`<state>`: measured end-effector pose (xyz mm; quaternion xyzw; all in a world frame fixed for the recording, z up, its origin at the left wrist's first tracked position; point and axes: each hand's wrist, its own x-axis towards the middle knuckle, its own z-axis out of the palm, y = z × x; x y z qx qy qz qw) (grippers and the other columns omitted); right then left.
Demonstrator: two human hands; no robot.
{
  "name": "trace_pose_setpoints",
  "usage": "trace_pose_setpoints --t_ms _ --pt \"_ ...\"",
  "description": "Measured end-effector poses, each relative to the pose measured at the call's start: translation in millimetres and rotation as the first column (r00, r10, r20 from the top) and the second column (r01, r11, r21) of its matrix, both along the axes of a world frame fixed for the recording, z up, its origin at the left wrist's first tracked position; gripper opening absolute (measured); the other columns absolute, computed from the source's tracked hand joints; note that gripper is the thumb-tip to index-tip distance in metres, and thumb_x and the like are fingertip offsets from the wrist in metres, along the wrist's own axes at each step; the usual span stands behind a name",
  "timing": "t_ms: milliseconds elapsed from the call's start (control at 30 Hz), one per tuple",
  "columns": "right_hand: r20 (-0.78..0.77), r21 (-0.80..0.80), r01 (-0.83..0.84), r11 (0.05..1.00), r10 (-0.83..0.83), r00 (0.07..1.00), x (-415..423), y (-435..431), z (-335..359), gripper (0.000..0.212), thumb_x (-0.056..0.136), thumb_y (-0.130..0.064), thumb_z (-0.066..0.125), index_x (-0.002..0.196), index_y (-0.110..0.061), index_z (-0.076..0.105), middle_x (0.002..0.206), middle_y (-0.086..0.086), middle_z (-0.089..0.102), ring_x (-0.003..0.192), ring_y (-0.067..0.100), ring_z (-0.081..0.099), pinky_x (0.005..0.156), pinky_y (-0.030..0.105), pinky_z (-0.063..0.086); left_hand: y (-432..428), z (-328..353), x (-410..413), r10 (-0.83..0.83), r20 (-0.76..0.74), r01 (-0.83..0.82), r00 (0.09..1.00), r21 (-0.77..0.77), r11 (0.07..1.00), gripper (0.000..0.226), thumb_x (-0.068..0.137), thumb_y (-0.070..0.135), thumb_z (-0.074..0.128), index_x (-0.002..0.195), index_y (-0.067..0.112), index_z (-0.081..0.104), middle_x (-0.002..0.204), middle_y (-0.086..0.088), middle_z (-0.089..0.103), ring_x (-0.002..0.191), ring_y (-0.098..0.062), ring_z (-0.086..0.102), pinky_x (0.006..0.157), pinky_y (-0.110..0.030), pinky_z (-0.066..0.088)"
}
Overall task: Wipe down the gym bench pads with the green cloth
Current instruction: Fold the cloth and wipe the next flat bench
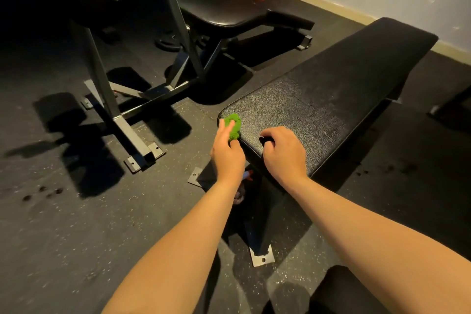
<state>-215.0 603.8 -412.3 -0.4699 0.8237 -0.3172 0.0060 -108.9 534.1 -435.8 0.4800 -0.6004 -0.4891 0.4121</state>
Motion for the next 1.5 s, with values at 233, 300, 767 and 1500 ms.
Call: trace_pose_setpoints --t_ms 233,300,767,1500 --pt "0.059 -0.011 0.038 0.999 -0.038 0.998 3 5 0 0.032 0.088 -0.01 0.047 0.111 -0.024 0.065 0.112 -0.007 0.061 0.104 0.015 0.058 0.083 0.041 0.05 47 -10 2 -0.176 0.065 0.181 0.982 -0.095 0.979 0.057 0.094 -0.002 0.046 0.137 0.032 0.061 0.155 0.02 0.039 0.147 0.0 0.027 0.109 -0.001 0.014" --pt "0.059 -0.025 0.038 0.999 -0.037 0.998 3 6 -1 0.031 0.088 -0.009 0.046 0.109 -0.023 0.065 0.11 -0.007 0.061 0.101 0.015 0.058 0.082 0.041 0.05 49 -14 7 -0.233 0.081 0.242 0.969 -0.127 0.962 0.057 0.095 -0.002 0.046 0.139 0.031 0.058 0.155 0.02 0.038 0.149 -0.005 0.026 0.119 -0.016 0.018" --pt "0.013 -0.043 -0.003 0.999 0.003 1.0 -1 3 -3 0.022 0.087 -0.017 0.05 0.09 -0.026 0.07 0.099 -0.01 0.063 0.098 0.012 0.057 0.08 0.037 0.049 -9 9 1 0.044 -0.132 -0.033 0.99 0.089 0.995 0.044 0.101 0.003 0.048 0.139 0.022 0.057 0.133 0.0 0.034 0.105 -0.002 0.052 0.09 0.001 0.037" --pt "0.057 -0.179 -0.113 0.977 0.125 0.991 -10 83 -15 0.048 0.077 0.018 0.044 0.112 -0.005 0.068 0.116 0.01 0.066 0.114 0.019 0.049 0.097 -0.002 0.018 111 -12 -3 -0.247 0.023 0.248 0.969 -0.126 0.961 0.042 0.091 -0.001 0.057 0.118 0.03 0.07 0.111 0.011 0.036 0.109 -0.001 0.046 0.094 -0.005 0.037"
